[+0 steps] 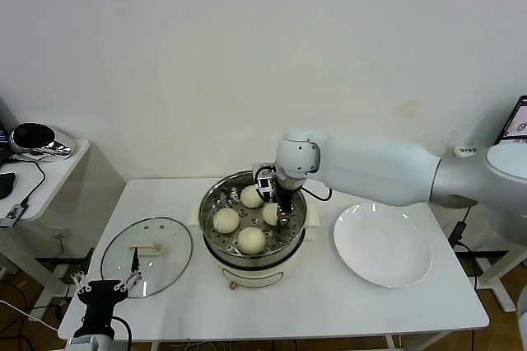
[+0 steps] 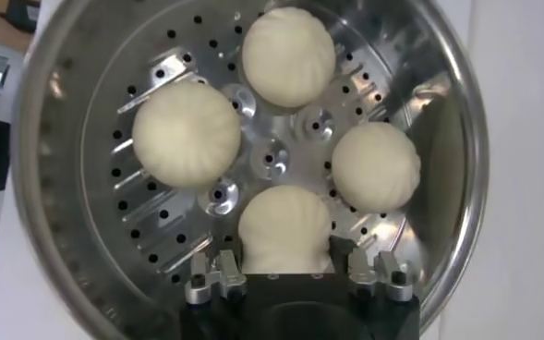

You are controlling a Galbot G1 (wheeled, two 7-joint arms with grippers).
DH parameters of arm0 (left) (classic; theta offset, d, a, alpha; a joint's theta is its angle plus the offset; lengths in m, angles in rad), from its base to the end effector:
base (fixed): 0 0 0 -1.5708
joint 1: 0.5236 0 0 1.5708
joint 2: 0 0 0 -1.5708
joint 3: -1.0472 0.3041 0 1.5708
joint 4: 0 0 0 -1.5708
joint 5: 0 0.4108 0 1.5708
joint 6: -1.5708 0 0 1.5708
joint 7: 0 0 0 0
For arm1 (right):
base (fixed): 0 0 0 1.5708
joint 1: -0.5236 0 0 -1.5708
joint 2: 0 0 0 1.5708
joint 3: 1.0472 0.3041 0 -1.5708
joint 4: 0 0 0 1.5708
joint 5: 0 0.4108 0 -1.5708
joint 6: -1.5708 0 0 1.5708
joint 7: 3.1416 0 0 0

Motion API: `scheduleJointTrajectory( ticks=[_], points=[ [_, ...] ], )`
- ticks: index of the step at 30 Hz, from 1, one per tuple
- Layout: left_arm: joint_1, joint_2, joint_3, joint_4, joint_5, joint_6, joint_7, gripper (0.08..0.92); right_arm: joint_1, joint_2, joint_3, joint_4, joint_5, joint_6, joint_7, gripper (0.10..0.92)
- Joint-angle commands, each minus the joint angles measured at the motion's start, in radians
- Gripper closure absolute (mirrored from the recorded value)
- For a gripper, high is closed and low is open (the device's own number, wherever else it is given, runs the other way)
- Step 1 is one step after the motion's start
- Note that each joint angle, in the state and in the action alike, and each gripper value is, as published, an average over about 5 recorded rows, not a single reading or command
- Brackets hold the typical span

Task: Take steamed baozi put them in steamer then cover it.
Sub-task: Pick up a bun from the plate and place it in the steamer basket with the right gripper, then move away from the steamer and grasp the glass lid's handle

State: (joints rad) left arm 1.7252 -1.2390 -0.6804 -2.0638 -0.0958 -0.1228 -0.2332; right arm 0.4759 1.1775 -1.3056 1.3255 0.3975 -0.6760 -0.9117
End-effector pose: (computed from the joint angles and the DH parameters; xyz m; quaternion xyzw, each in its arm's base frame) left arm 0.2249 0.0892 -0.2906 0.0845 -0.9876 -0.1323 0.0030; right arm 0.5152 0.2011 -0.1265 0.5179 -0.5312 0.5570 0.3733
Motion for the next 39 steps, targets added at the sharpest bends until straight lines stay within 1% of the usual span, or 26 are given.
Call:
scheduleJointTrajectory(
  ticks=[1,2,5,7,9,13,15,17,19,21,23,25,27,30,34,39],
  points=[
    [0.0,0.002,-0.001,-0.001,0.0,0.001,0.0,0.177,-0.021,-0.005,0.014,-0.012,-0.025,0.003,-0.001,0.424],
    [0.0,0.002,-0.001,-0.001,0.0,0.001,0.0,0.177,-0.017,-0.01,0.019,-0.008,-0.025,0.004,-0.002,0.416],
    [-0.001,0.002,-0.001,-0.001,0.0,0.002,0.0,0.177,0.003,-0.03,0.041,0.012,-0.025,0.01,-0.005,0.34],
    [-0.002,0.001,-0.002,-0.001,0.0,0.003,0.0,0.177,0.02,-0.054,0.061,0.036,-0.02,0.013,-0.004,0.272],
    [-0.004,0.0,-0.002,-0.001,0.0,0.003,0.0,0.177,0.039,-0.09,0.08,0.075,-0.009,0.015,0.008,0.23],
    [-0.007,-0.001,-0.001,-0.001,0.0,0.005,0.0,0.177,0.036,-0.197,0.128,0.18,0.022,0.022,0.077,0.205],
    [-0.009,-0.002,-0.002,0.001,-0.001,0.005,0.0,0.177,-0.009,-0.261,0.181,0.238,0.069,0.039,0.18,0.203],
    [-0.01,-0.001,-0.003,0.003,-0.003,0.004,0.001,0.177,-0.084,-0.317,0.251,0.287,0.135,0.092,0.333,0.203],
    [-0.012,-0.001,-0.005,0.005,-0.01,0.002,0.001,0.177,-0.192,-0.369,0.345,0.326,0.189,0.188,0.511,0.202],
    [-0.014,-0.003,-0.007,0.007,-0.021,0.001,0.0,0.177,-0.35,-0.413,0.479,0.355,0.197,0.291,0.658,0.202],
    [-0.015,-0.005,-0.009,0.008,-0.03,0.001,-0.001,0.177,-0.541,-0.443,0.655,0.376,0.16,0.368,0.748,0.203],
    [-0.013,-0.007,-0.01,0.007,-0.035,0.0,-0.001,0.177,-0.733,-0.455,0.834,0.393,0.099,0.448,0.798,0.203],
    [-0.012,-0.011,-0.01,0.005,-0.034,0.001,0.0,0.177,-0.901,-0.451,0.986,0.406,0.029,0.53,0.828,0.203],
    [-0.01,-0.022,-0.009,0.002,-0.03,0.001,-0.006,0.177,-1.14,-0.408,1.217,0.415,-0.087,0.65,0.832,0.203],
    [-0.009,-0.036,-0.004,0.003,-0.001,0.012,-0.039,0.177,-1.423,-0.293,1.515,0.422,-0.223,0.772,0.79,0.203],
    [-0.034,-0.045,-0.019,0.052,0.192,0.038,-0.117,0.177,-1.638,-0.046,1.828,0.452,-0.392,0.865,0.758,0.203]
  ],
)
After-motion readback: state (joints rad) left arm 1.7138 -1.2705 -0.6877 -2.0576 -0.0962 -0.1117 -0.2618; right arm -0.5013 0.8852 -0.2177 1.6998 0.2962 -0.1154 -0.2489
